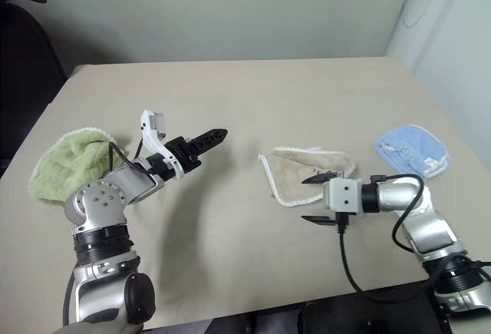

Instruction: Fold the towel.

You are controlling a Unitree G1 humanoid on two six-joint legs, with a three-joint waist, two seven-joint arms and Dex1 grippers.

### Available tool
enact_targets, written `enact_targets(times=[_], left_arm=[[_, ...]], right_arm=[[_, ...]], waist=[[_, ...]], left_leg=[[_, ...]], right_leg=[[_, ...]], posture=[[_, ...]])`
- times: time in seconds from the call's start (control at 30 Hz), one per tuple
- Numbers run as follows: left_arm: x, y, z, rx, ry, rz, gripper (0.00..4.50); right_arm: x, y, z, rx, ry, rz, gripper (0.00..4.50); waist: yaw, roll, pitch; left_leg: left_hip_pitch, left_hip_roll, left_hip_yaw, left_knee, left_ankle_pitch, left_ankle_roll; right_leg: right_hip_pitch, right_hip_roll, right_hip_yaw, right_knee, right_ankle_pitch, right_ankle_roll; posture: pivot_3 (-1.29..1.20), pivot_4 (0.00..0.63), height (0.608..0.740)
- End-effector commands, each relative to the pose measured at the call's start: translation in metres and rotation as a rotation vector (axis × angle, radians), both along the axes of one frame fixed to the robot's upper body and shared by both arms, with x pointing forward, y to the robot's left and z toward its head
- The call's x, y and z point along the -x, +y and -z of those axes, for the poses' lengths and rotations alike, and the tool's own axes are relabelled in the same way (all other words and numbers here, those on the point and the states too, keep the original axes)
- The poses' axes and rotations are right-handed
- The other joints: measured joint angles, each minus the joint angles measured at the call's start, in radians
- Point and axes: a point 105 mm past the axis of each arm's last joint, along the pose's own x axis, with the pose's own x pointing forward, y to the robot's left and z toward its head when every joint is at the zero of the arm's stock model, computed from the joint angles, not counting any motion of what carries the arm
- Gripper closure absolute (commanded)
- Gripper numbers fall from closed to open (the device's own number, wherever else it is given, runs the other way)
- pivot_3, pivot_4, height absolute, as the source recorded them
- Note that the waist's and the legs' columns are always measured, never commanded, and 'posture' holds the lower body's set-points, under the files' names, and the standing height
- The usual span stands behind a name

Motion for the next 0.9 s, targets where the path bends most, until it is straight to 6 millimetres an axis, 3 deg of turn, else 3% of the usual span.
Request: enact_targets(times=[0.03, 0.27, 0.4, 0.67, 0.9], left_arm=[[0.002, 0.0, -0.017, 0.011, -0.07, -0.01, 0.0], [0.001, -0.006, -0.017, 0.016, -0.069, 0.002, 0.0], [0.001, -0.009, -0.017, 0.019, -0.067, 0.009, 0.0], [0.001, -0.014, -0.014, 0.033, -0.058, 0.021, 0.0], [0.001, -0.016, -0.014, 0.046, -0.06, 0.026, 0.0]], right_arm=[[-0.002, 0.006, -0.002, 0.007, -0.111, -0.022, 0.59], [-0.013, 0.011, 0.008, 0.02, -0.22, 0.013, 0.59], [-0.018, 0.007, 0.005, -0.006, -0.22, 0.05, 1.46], [-0.024, 0.001, -0.005, -0.048, -0.23, 0.095, 4.34], [-0.027, -0.006, -0.015, -0.093, -0.2, 0.135, 4.47]], waist=[[0.0, 0.0, 0.0], [0.0, 0.0, 0.0], [-0.001, 0.0, 0.0], [-0.001, 0.0, 0.0], [-0.001, 0.0, 0.0]], left_leg=[[0.0, 0.0, 0.0, 0.0, 0.0, 0.0], [0.0, 0.0, 0.0, 0.001, 0.0, 0.001], [0.0, 0.0, 0.0, 0.001, -0.001, 0.001], [0.0, 0.0, 0.0, 0.0, -0.001, 0.001], [0.0, 0.0, 0.0, 0.0, 0.0, 0.001]], right_leg=[[0.0, 0.0, 0.0, 0.0, 0.0, 0.0], [0.001, 0.0, 0.0, -0.001, 0.001, 0.0], [0.001, 0.0, 0.0, -0.001, 0.001, 0.0], [0.002, 0.0, 0.0, -0.002, 0.001, 0.0], [0.002, 0.0, 0.0, -0.002, 0.001, 0.0]], posture=[[0.0, 0.15, 0.74], [0.0, 0.15, 0.74], [0.0, 0.15, 0.74], [0.0, 0.15, 0.74], [0.0, 0.15, 0.74]])
